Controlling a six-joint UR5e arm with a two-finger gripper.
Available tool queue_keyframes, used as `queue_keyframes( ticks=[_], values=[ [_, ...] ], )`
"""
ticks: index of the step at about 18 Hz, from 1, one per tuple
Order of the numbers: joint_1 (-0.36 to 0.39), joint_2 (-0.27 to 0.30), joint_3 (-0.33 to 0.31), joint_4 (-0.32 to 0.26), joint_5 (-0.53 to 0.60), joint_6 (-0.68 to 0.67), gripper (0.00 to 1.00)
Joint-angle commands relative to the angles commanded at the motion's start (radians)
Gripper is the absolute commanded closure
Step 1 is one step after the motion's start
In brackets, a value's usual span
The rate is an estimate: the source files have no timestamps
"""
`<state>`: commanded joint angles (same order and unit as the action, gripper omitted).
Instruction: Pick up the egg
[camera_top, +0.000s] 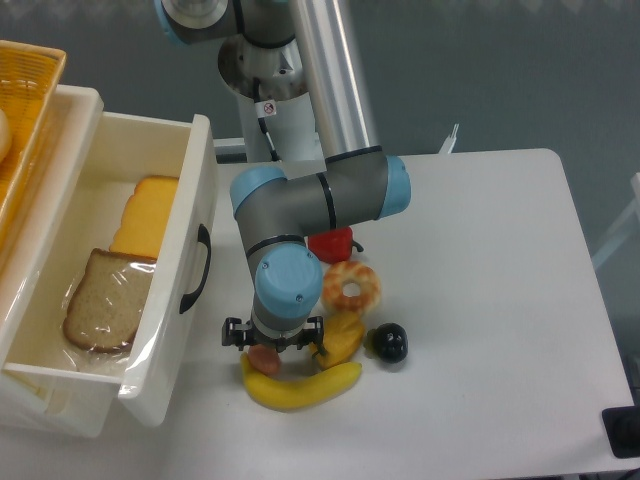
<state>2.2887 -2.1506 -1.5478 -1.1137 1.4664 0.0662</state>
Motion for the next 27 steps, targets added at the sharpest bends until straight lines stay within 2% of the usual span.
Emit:
queue_keyframes(
  ticks=[3, 10, 19, 27],
  values=[
    [-0.003, -0.006, -0.003, 0.000, 0.032, -0.034, 0.00],
    [-0.005, 0.000, 0.003, 0.000, 0.023, -0.036, 0.00],
    [-0.005, -0.034, 0.020, 0.021, 0.028, -0.062, 0.00],
    [-0.003, -0.037, 0.020, 0.021, 0.031, -0.068, 0.00]
  ],
)
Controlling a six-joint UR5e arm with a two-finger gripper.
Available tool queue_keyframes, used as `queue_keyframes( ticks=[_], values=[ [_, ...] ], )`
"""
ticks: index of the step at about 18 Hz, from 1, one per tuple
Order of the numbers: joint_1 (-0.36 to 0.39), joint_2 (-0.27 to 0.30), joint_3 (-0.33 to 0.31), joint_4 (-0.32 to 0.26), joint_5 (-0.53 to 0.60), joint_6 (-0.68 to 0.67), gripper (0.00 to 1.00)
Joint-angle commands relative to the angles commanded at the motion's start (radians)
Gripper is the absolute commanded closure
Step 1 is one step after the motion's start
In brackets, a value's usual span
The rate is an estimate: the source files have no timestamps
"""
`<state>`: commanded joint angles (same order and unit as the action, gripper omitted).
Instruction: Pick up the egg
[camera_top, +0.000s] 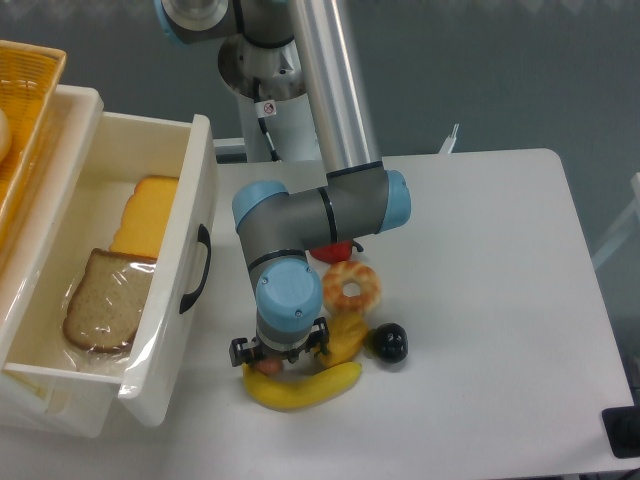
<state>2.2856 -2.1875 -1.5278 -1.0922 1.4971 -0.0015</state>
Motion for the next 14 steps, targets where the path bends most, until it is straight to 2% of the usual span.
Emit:
queue_keyframes(
  ticks=[3, 7, 12, 14],
  values=[
    [0.000, 0.005, -0.003, 0.000, 0.000, 0.002, 0.01],
    [-0.002, 0.008, -0.003, 0.000, -0.003, 0.006, 0.19],
    [-0.003, 0.006, -0.009, 0.000, -0.005, 0.011, 0.24],
    [-0.003, 0.005, -0.011, 0.000, -0.003, 0.012, 0.30]
  ],
)
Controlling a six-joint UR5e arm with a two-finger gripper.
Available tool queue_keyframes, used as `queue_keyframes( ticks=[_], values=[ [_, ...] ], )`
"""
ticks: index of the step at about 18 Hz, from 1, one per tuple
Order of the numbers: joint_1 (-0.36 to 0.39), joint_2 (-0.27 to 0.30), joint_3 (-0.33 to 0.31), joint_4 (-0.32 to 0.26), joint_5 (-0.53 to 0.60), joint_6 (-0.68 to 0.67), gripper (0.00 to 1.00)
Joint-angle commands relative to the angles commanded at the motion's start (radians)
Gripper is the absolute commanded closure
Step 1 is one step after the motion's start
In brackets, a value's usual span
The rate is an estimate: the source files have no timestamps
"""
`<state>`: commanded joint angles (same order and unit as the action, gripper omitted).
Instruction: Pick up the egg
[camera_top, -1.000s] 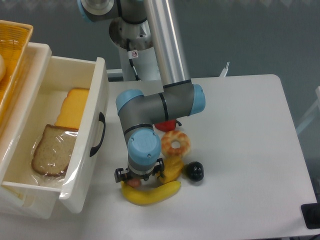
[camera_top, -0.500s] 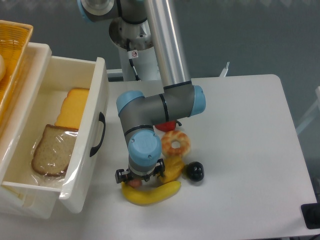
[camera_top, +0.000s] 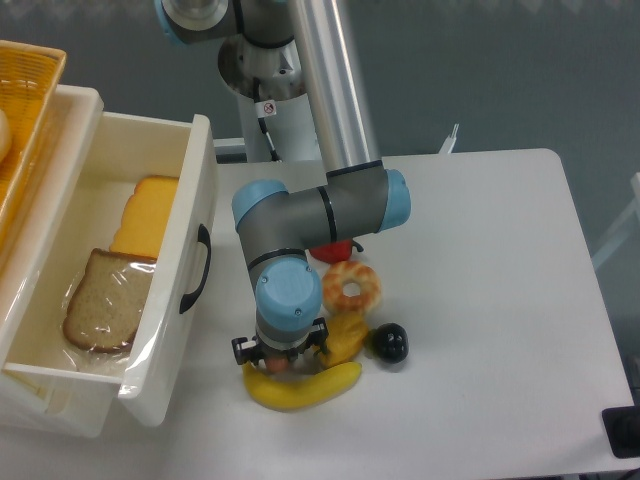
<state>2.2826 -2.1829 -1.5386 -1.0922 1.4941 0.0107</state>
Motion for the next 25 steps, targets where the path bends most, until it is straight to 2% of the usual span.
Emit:
queue_keyframes(
  ticks=[4, 6, 8, 12, 15, 17, 22, 25],
  values=[
    [0.002, 0.000, 0.002, 0.003, 0.000, 0.005, 0.38],
    [0.000, 0.002, 0.002, 0.003, 0.000, 0.012, 0.45],
    [0.000, 0.002, 0.005, 0.003, 0.002, 0.012, 0.59],
    [0.002, 0.005, 0.006, 0.005, 0.002, 0.031, 0.67],
    [0.002, 0.009, 0.008, 0.005, 0.002, 0.048, 0.79],
    [0.002, 0.009, 0.006, 0.005, 0.005, 0.049, 0.91],
    [0.002, 0.038, 0.002, 0.002, 0.005, 0.167, 0.91],
    [0.002, 0.044, 0.009, 0.003, 0.005, 0.183, 0.91]
  ],
)
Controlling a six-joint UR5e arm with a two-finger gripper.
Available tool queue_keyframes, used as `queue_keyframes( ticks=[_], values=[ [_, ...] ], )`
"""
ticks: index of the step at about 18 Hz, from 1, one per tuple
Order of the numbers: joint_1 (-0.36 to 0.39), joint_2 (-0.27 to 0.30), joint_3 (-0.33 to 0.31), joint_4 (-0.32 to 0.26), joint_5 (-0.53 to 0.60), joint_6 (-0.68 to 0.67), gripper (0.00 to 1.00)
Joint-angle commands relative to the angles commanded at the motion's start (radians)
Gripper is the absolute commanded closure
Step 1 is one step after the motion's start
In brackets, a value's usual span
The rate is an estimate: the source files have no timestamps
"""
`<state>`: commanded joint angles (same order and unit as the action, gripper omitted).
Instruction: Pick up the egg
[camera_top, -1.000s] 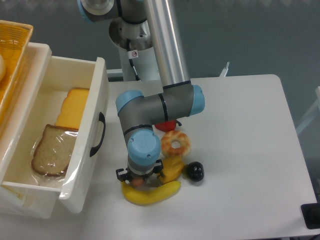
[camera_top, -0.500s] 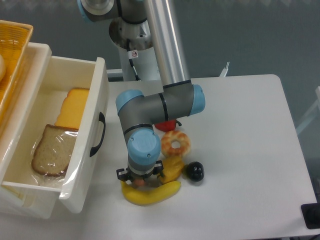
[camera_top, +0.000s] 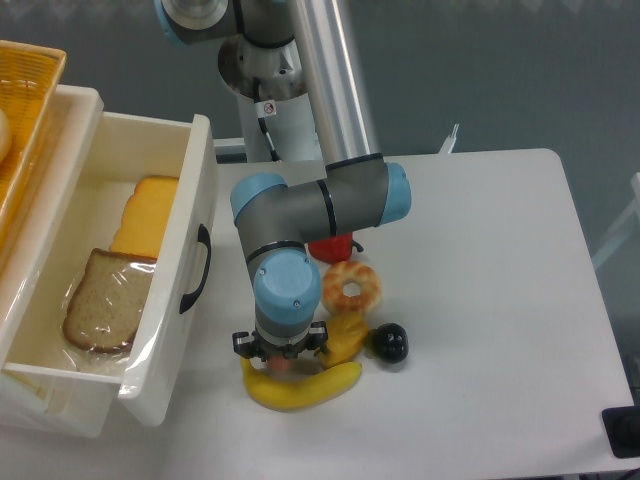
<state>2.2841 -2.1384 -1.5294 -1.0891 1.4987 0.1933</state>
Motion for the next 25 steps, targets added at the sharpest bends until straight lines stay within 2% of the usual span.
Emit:
queue_keyframes(
  ticks=[5, 11, 14, 19, 25],
  values=[
    [0.003, 0.034, 0.002, -0.002, 0.000, 0.155, 0.92],
    [0.041, 0.116, 0.026, 0.000, -0.003, 0.374, 0.92],
    [0.046, 0.152, 0.034, 0.000, 0.000, 0.558, 0.92],
    [0.048, 0.178, 0.025, -0.003, 0.110, 0.872, 0.92],
    [0.048, 0.190, 0.040, -0.012, 0.109, 0.928, 0.92]
  ],
)
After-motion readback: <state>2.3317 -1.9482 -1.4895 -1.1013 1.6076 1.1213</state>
